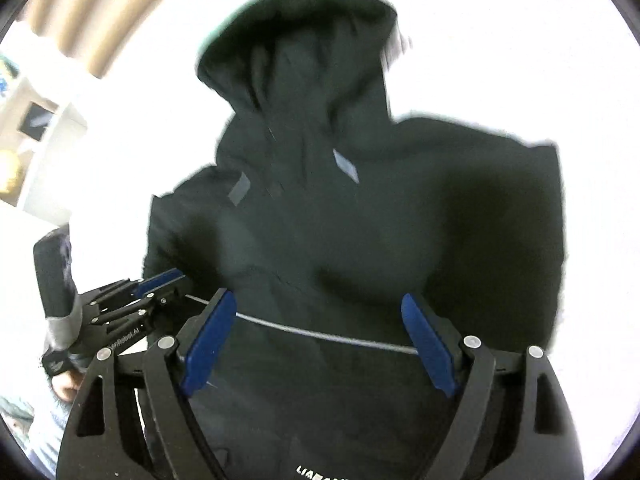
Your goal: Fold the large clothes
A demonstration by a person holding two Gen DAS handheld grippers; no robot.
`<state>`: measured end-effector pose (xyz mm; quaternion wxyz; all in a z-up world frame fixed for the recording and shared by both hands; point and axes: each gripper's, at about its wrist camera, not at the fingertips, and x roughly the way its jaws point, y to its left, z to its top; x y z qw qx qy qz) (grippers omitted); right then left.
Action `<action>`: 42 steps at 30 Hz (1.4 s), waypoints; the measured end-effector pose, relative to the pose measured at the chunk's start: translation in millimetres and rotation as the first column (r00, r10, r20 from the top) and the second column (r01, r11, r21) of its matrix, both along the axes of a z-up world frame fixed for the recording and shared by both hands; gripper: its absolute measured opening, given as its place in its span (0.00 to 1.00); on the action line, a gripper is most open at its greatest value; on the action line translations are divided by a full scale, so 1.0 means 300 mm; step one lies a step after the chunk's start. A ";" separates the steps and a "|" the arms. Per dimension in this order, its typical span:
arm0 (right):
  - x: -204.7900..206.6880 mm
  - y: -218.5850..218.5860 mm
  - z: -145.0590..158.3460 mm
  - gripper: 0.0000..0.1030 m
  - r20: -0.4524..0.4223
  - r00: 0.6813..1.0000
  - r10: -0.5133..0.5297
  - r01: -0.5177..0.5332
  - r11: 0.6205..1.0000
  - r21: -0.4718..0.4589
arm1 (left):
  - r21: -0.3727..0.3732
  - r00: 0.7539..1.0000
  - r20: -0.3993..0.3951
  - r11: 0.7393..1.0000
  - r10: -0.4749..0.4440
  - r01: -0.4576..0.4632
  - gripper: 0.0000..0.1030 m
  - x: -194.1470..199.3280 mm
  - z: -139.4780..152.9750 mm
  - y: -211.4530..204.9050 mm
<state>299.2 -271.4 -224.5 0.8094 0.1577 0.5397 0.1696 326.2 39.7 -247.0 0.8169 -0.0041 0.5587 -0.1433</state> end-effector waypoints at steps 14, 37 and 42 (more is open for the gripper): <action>-0.119 -0.336 0.922 0.85 0.598 0.764 -0.242 0.126 0.965 0.229 | -0.151 0.874 0.480 0.988 0.069 0.005 0.19 -0.011 0.861 0.183; 0.627 -0.306 -0.117 0.85 0.017 0.941 -0.339 0.297 0.848 0.439 | -0.333 0.957 0.177 0.929 0.229 -0.160 0.54 0.636 0.050 0.080; 0.684 -0.237 -0.160 0.85 0.156 0.944 -0.290 0.212 0.899 0.384 | -0.448 0.922 0.147 0.855 0.359 -0.261 0.54 0.718 -0.108 0.151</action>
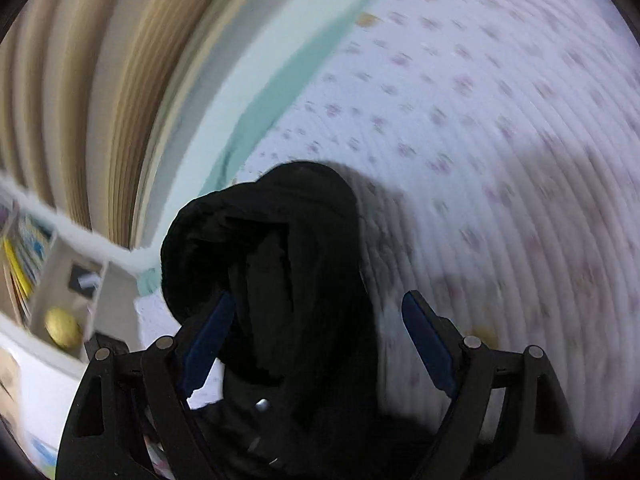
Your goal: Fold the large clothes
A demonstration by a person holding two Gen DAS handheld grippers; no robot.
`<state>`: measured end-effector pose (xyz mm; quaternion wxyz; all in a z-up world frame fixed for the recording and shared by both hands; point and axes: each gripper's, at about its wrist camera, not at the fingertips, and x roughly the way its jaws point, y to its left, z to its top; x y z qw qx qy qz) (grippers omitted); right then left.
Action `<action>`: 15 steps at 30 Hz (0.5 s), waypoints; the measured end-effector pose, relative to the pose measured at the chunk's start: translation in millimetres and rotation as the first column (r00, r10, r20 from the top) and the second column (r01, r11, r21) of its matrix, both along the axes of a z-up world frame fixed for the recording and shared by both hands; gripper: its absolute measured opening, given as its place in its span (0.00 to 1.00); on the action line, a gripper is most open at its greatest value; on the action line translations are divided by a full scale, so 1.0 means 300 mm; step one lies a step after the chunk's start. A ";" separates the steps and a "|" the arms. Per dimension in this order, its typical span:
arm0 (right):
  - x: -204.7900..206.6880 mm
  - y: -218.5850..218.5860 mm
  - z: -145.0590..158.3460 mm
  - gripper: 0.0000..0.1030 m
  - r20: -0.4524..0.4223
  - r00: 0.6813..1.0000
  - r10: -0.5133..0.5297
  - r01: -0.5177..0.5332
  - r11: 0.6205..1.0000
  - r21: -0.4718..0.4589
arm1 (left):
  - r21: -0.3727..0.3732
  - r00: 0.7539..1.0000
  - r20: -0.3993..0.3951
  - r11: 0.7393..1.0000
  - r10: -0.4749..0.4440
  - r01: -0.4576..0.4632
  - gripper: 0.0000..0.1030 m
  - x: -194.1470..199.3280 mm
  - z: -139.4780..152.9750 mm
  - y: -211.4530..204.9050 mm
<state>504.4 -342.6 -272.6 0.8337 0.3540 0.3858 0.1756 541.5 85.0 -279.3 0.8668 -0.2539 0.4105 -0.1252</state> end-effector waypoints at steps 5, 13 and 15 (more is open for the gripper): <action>0.027 0.038 0.038 0.85 0.135 0.991 -0.020 0.026 0.999 -0.041 | -0.169 0.996 0.015 0.982 0.090 -0.086 0.54 0.036 -0.053 0.050; 0.054 0.113 0.082 0.43 0.191 0.978 0.082 -0.012 0.941 -0.339 | -0.167 0.983 0.078 0.974 0.166 -0.152 0.18 0.073 -0.052 0.076; 0.057 0.115 0.069 0.17 0.174 0.982 0.067 -0.004 0.940 -0.340 | -0.109 0.983 0.078 0.982 0.165 -0.156 0.10 0.079 -0.058 0.064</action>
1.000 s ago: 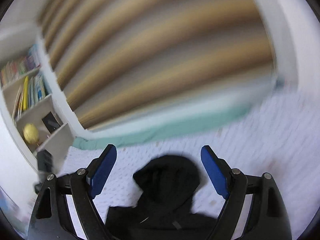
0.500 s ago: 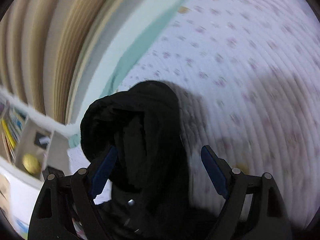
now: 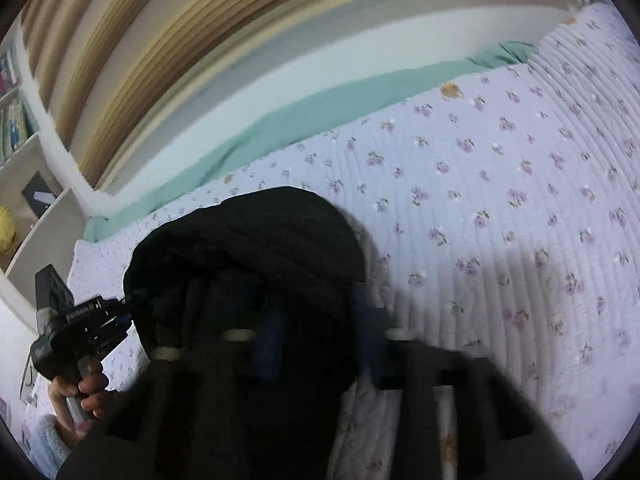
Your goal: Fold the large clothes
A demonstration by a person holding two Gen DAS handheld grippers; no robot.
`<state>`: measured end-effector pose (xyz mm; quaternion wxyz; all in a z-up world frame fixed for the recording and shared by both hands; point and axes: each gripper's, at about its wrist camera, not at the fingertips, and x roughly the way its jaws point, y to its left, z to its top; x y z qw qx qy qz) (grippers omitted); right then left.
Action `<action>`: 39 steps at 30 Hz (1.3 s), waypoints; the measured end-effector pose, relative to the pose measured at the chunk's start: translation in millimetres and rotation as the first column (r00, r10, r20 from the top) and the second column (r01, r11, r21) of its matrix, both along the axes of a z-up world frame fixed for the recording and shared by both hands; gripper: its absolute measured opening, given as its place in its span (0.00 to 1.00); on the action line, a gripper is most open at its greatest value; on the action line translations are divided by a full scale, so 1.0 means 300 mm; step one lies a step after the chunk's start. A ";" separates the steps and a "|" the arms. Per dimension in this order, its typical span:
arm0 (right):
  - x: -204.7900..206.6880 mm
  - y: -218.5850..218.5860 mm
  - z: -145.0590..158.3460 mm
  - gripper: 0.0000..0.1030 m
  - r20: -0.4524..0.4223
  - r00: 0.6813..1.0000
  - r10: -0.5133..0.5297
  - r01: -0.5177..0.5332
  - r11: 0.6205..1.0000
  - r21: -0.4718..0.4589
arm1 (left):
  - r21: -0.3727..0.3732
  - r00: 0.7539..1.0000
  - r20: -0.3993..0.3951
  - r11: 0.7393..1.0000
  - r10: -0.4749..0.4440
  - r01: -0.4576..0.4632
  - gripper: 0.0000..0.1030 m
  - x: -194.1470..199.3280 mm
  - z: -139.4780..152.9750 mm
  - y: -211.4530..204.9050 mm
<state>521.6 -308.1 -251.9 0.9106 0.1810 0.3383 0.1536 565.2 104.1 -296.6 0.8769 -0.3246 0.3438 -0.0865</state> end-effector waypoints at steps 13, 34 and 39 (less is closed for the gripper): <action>-0.129 -0.161 0.112 0.07 -0.106 0.993 -0.060 0.083 0.971 0.225 | 0.212 0.971 0.078 0.956 -0.224 0.204 0.06 -0.167 0.258 -0.032; -0.883 -0.074 0.037 0.03 -0.332 0.941 0.059 -0.004 0.987 0.163 | 0.246 0.946 -0.198 0.922 -0.255 0.300 0.06 -0.798 0.172 0.024; -0.923 -0.066 -0.050 0.10 -0.393 0.919 0.028 -0.001 0.998 0.070 | 0.281 0.920 -0.295 0.897 -0.258 0.341 0.10 -0.797 0.064 0.006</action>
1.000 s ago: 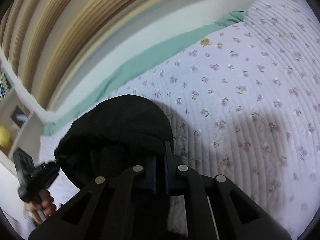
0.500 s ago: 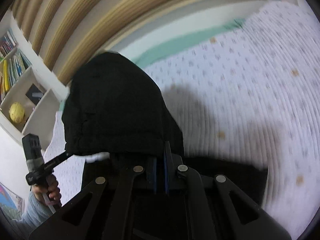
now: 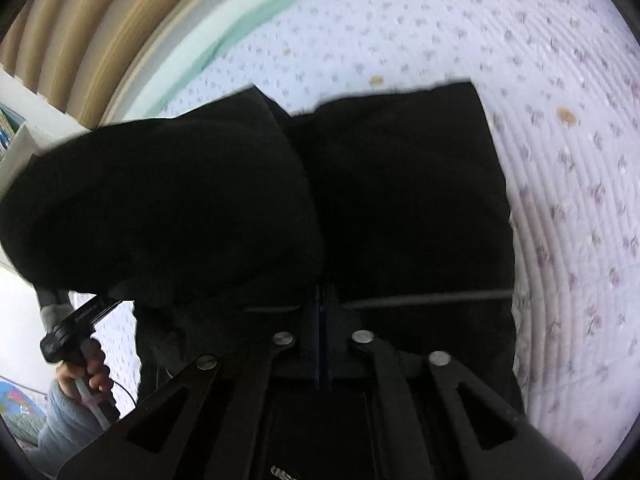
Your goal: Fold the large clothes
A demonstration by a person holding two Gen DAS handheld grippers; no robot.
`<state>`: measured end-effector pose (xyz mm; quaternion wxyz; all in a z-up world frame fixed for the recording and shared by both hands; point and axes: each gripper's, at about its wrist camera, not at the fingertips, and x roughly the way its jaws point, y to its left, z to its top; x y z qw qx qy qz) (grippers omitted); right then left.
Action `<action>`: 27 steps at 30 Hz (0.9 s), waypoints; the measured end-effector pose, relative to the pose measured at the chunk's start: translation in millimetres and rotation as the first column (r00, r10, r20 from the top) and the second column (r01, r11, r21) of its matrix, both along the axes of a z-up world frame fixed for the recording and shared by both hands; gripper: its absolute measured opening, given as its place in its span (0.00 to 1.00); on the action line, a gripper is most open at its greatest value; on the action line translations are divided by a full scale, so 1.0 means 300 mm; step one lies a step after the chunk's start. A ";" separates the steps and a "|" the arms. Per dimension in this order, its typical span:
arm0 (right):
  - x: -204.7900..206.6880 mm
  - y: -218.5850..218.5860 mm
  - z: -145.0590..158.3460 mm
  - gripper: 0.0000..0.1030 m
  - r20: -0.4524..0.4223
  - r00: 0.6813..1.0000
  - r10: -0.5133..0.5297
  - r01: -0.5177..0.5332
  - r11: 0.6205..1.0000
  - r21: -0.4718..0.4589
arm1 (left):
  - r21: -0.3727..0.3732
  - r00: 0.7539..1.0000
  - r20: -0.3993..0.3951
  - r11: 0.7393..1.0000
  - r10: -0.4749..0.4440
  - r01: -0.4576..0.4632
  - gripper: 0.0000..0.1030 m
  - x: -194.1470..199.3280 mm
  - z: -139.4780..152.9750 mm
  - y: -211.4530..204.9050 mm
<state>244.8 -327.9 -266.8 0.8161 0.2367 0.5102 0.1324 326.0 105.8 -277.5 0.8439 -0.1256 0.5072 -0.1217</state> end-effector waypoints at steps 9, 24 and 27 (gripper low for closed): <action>-0.142 -0.030 0.189 0.67 0.096 0.983 0.153 -0.139 0.980 -0.142 | -0.043 0.999 0.007 0.998 -0.042 0.042 0.49 -0.172 0.144 0.057; 0.122 0.230 0.151 0.71 0.109 0.851 0.514 -0.420 0.790 -0.446 | 0.233 0.957 0.027 0.933 -0.287 0.274 0.71 0.068 0.038 -0.172; 0.185 0.269 0.158 0.23 0.110 0.881 0.460 -0.328 0.762 -0.558 | 0.327 0.958 0.103 0.919 -0.266 0.220 0.32 0.133 0.046 -0.197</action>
